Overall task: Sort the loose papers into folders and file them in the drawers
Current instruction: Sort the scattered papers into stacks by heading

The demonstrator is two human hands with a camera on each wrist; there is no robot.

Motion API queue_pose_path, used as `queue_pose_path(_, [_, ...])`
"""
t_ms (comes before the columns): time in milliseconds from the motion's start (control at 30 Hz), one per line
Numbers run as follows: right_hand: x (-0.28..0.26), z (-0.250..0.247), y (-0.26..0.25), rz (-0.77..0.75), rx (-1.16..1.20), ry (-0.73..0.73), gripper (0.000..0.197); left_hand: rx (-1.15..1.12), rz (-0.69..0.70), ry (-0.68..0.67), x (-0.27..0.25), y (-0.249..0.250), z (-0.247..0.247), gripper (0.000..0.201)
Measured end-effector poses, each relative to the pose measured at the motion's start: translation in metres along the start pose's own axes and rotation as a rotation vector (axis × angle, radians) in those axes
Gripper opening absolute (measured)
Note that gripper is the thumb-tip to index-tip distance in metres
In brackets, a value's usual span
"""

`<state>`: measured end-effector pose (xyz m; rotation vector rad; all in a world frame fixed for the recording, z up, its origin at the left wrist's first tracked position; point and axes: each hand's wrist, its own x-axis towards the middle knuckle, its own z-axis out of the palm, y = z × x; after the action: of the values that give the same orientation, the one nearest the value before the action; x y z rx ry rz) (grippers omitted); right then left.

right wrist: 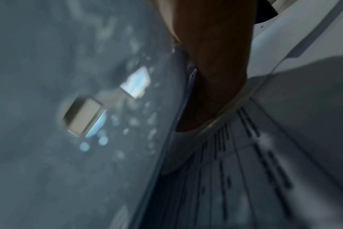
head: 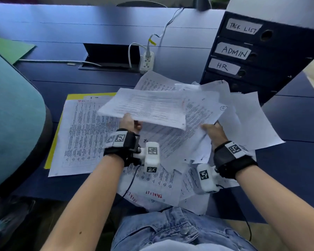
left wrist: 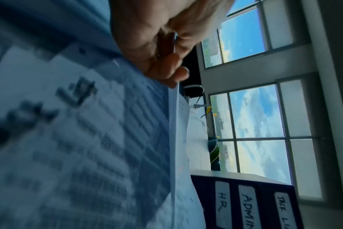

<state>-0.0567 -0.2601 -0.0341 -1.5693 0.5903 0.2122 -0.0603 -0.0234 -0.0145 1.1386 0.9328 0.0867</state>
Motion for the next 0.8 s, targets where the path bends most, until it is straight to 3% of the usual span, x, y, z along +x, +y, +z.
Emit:
queue_pose_path(200, [-0.021,0.022,0.007,-0.107,0.048,-0.158,0.030,-0.178,-0.265,-0.310,-0.033,-0.036,0.036,0.027])
queue_pose_path(333, [-0.007,0.020,0.007,-0.196,-0.045,0.033,0.030,-0.125,-0.323,-0.420,-0.049,-0.050,0.043,0.021])
queue_pose_path(500, [0.001,0.002,-0.006,-0.281,-0.046,-0.019,0.042,-0.281,-0.245,-0.253,-0.021,-0.031,0.016,0.021])
queue_pose_path(600, [0.008,-0.002,-0.003,-0.251,-0.147,-0.084,0.040,-0.233,-0.134,-0.108,-0.003,-0.020,0.004,0.024])
queue_pose_path(700, [0.019,-0.008,-0.005,-0.233,-0.249,-0.040,0.044,-0.188,-0.005,-0.013,0.001,-0.005,-0.001,0.018])
queue_pose_path(733, [0.024,-0.010,-0.005,-0.221,-0.260,0.003,0.046,-0.196,0.041,0.009,0.001,0.000,-0.002,0.024])
queue_pose_path(800, [0.028,-0.012,-0.009,-0.186,-0.203,0.095,0.049,-0.178,0.117,0.021,0.006,0.004,-0.006,0.067])
